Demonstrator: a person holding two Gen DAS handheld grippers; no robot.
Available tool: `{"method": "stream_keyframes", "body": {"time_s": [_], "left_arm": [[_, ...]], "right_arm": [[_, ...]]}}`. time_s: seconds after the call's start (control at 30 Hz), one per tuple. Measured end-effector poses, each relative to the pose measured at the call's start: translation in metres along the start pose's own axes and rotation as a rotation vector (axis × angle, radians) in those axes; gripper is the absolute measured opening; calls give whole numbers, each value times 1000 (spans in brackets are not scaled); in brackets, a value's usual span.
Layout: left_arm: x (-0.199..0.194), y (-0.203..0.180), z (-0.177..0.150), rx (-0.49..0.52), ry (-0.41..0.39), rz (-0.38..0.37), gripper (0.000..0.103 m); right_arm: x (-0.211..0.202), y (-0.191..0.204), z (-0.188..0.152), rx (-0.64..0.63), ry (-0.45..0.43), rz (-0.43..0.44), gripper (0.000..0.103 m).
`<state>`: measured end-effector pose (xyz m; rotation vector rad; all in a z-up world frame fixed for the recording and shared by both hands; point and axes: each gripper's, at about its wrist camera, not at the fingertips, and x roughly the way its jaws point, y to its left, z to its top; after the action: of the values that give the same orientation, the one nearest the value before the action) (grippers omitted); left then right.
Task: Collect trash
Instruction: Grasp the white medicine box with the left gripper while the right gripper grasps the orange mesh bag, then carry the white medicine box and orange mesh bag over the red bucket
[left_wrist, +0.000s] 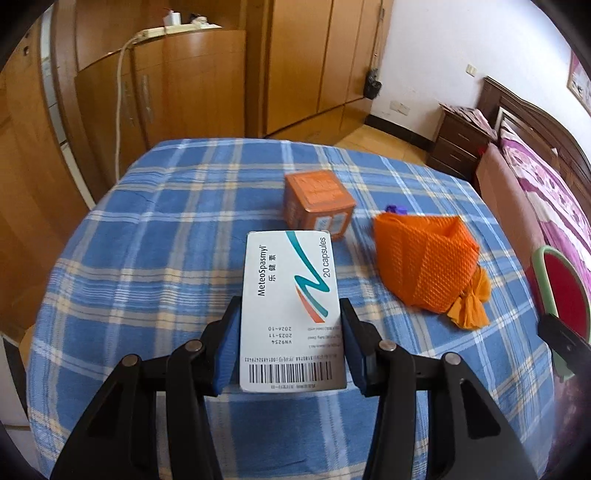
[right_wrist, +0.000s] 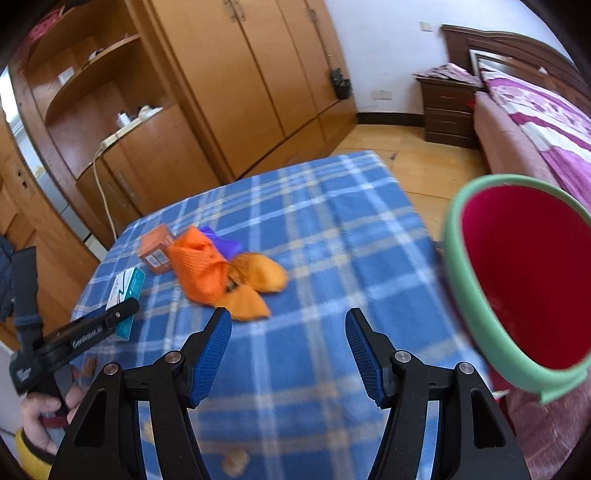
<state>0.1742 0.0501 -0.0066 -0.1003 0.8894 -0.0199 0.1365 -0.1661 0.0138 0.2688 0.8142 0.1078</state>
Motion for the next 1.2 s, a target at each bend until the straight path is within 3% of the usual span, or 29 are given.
{"method": "stream_keyframes", "body": {"time_s": [0.23, 0.5, 0.53, 0.57, 0.6, 0.73, 0.83, 1.2], "left_arm": [[-1, 15, -1, -58, -9, -3, 51], [0, 36, -6, -120, -5, -6, 51], [0, 37, -7, -123, -5, -7, 51], [0, 39, -7, -127, -4, -9, 51], [1, 41, -8, -131, -2, -11, 51], [0, 42, -10, -138, -1, -16, 51], [-2, 42, -12, -141, -3, -22, 51], [-19, 22, -19, -115, -14, -66, 51]], "right_arm": [[38, 38, 22, -86, 32, 68, 66], [77, 66, 34, -171, 22, 50, 65], [80, 69, 35, -176, 22, 56, 59], [83, 71, 34, -178, 25, 69, 39], [86, 75, 34, -183, 36, 79, 30], [88, 81, 30, -203, 55, 103, 11], [79, 78, 26, -169, 42, 128, 7], [17, 66, 10, -90, -58, 189, 6]]}}
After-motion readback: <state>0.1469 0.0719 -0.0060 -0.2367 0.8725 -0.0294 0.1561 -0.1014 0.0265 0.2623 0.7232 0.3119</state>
